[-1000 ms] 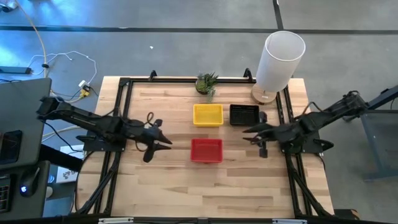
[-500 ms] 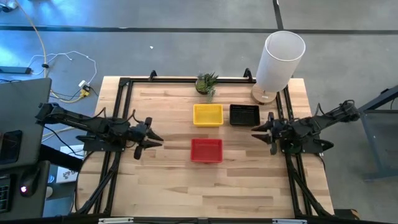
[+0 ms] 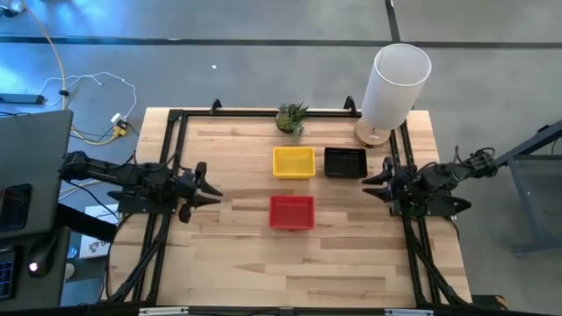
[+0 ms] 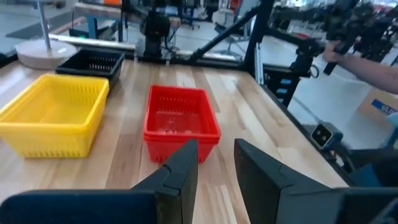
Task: Stack baskets by color
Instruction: Return to Home Position
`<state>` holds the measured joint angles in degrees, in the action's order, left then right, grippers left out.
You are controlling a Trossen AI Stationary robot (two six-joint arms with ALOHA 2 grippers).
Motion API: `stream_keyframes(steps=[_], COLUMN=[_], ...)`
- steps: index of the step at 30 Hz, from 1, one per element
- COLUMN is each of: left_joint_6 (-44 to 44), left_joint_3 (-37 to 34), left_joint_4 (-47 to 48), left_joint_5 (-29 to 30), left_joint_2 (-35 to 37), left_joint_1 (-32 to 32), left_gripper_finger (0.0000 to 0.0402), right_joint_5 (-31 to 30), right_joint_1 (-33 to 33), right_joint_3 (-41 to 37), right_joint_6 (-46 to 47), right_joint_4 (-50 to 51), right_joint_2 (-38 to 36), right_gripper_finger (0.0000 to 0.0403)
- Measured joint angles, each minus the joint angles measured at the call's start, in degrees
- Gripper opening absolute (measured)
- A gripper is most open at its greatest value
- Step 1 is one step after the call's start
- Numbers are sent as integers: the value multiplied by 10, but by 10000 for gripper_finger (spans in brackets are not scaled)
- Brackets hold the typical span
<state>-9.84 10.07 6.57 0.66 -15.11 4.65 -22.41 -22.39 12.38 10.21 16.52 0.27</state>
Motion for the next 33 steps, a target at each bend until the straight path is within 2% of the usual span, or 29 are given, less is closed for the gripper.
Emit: stream_keyframes(steps=[5, 11, 15, 23, 28, 33], left_joint_6=[2, -4, 9, 65, 46, 41], left_joint_3=[-18, -94, -95, -94, -94, -94], left_joint_4=[-20, -122, -113, -109, -109, -109], left_joint_5=[0, 0, 0, 5, 20, 20], left_joint_2=[13, 28, 31, 31, 31, 30], left_joint_1=[0, 0, 0, -1, -1, -1], left_gripper_finger=[92, 92, 92, 92, 92, 92], right_joint_5=[1, 1, 8, 71, 197, 213], right_joint_1=[0, 0, 0, 0, 0, 0], right_joint_3=[-21, -62, -80, -81, -81, -81], right_joint_6=[15, 18, 22, 28, 29, 0], right_joint_4=[-7, -48, -73, -78, -79, -79], right_joint_2=[0, -1, 0, 0, 0, 0], right_gripper_finger=[108, 108, 108, 108, 108, 108])
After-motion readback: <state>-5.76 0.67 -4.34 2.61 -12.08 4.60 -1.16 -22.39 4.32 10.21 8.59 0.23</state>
